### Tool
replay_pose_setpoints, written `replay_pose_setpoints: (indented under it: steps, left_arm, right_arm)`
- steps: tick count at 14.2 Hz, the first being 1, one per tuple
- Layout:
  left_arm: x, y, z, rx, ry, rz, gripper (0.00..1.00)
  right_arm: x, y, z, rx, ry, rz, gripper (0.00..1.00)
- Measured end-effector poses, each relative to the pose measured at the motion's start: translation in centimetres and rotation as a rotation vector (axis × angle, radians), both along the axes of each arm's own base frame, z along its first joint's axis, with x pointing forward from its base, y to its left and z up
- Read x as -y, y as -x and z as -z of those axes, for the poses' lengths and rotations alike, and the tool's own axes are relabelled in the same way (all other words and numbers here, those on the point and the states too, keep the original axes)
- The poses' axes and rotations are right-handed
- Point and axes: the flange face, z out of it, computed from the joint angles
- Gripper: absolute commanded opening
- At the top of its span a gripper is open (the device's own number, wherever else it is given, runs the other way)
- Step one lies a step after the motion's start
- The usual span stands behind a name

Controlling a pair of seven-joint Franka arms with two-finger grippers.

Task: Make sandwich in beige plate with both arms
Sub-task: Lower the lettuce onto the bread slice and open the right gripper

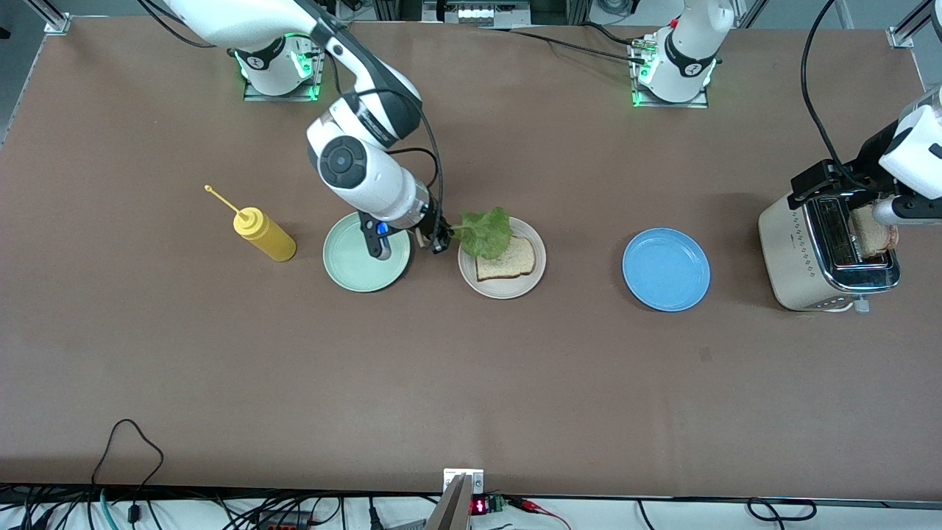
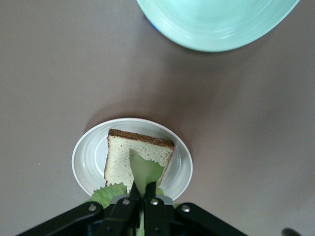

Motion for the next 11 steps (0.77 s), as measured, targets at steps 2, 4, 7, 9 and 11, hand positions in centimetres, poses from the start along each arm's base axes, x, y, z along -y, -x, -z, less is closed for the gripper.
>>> replay_pose_setpoints:
  steps: [2,4,7,9,11]
  left_arm:
    - [0.0,0.0,0.0,0.000,0.000,0.000,1.00]
    - [0.0,0.0,0.0,0.000,0.000,0.000,1.00]
    - [0.0,0.0,0.0,0.000,0.000,0.000,1.00]
    - [0.0,0.0,0.0,0.000,0.000,0.000,1.00]
    - [0.0,0.0,0.0,-0.001,0.000,0.000,1.00]
  right_arm:
    - [-0.7,-0.1,1.5,-0.011,0.004,0.021,0.00]
    - [-1.7,-0.4,2.5,-0.006,-0.004,0.049,0.00]
    - [-3.0,-0.5,4.5,0.008,-0.037,0.113,0.00]
    - [-3.7,-0.1,5.9,0.004,-0.046,0.130,0.00]
    - [-4.1,0.3,6.9,-0.007,-0.045,0.135,0.01]
